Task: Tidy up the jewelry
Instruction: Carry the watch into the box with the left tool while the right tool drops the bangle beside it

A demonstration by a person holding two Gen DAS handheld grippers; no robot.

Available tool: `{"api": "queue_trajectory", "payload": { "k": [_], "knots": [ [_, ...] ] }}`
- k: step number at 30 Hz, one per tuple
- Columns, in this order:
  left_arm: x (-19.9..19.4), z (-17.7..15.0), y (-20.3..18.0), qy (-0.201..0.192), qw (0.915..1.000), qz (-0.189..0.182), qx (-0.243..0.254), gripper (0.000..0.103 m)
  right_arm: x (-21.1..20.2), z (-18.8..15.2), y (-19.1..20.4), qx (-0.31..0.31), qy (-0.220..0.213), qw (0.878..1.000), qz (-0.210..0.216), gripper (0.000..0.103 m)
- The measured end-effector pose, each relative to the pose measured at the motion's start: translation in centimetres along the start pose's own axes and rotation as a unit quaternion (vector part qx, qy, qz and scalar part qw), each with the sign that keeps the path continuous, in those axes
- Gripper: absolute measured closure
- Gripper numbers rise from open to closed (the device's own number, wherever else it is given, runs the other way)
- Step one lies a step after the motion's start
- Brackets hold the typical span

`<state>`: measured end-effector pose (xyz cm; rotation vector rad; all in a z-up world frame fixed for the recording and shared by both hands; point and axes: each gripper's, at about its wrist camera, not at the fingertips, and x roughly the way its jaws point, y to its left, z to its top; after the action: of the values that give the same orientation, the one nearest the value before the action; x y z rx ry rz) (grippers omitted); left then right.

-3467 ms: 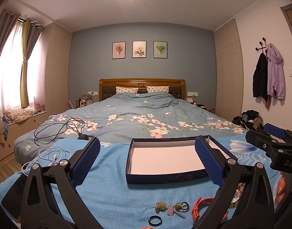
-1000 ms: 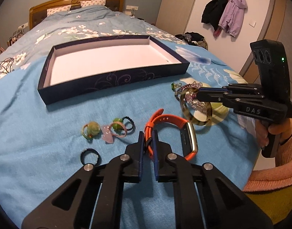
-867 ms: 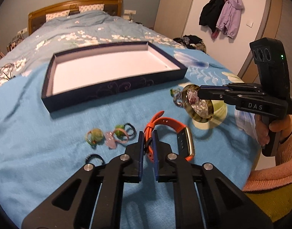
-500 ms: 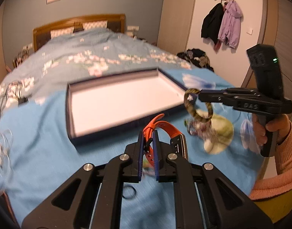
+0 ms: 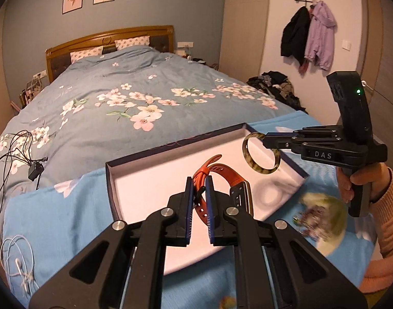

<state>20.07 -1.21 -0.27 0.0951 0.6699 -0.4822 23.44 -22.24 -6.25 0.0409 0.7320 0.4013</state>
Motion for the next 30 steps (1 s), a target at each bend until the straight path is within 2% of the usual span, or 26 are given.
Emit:
{"api": "queue_trajectory", "payload": {
  "k": [10, 20, 30],
  "knots": [
    [7.0, 1.7, 3.7, 0.031, 0.9993, 0.007, -0.021, 0.093, 5.1, 2.3, -1.0, 0.013, 0.04, 0.999, -0.015, 0.098],
    [11.6, 3.4, 4.6, 0.068, 0.9972, 0.027, 0.015, 0.093, 8.6, 3.0, -1.8, 0.028, 0.084, 0.995, -0.04, 0.097],
    [14.9, 4.5, 4.7, 0.102, 0.9919, 0.068, 0.033, 0.095, 9.2, 3.4, -2.5, 0.046, 0.088, 0.993, -0.057, 0.096]
  ]
}}
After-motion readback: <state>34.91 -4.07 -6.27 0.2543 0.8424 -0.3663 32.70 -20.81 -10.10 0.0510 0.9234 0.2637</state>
